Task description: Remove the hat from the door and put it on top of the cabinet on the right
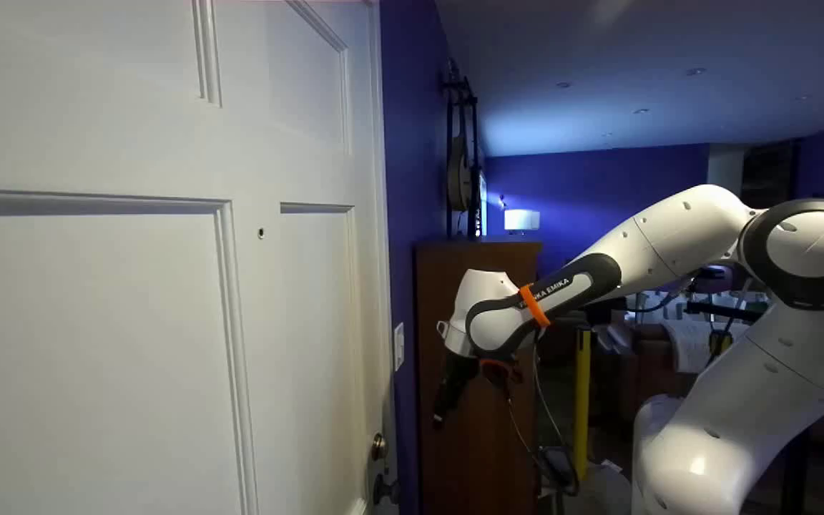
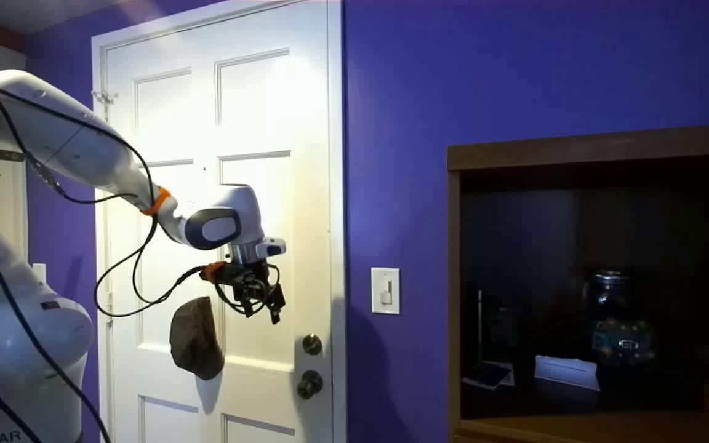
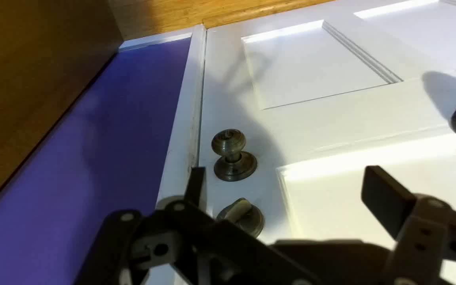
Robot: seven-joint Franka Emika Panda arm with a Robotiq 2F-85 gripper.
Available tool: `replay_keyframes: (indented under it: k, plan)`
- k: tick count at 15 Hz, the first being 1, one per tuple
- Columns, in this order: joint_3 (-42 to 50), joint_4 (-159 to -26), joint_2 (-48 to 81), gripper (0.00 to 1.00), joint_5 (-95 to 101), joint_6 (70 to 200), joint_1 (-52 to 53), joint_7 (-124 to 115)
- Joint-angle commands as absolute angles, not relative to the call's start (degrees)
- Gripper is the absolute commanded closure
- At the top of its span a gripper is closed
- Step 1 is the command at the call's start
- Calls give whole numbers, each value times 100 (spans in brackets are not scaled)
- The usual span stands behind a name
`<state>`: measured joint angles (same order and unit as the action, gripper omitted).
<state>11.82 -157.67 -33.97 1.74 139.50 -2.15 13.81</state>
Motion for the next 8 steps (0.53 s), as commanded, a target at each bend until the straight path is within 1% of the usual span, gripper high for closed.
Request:
replay_keyframes:
  k: [1,7,8]
  plan:
    - [1119,-15757,-3396,0,123,13930,-272,1414]
    - [1119,-15757,-3396,0,123,13930,-272,1414]
    - [1143,-15694,-3402,0,22,13958,-148,1495]
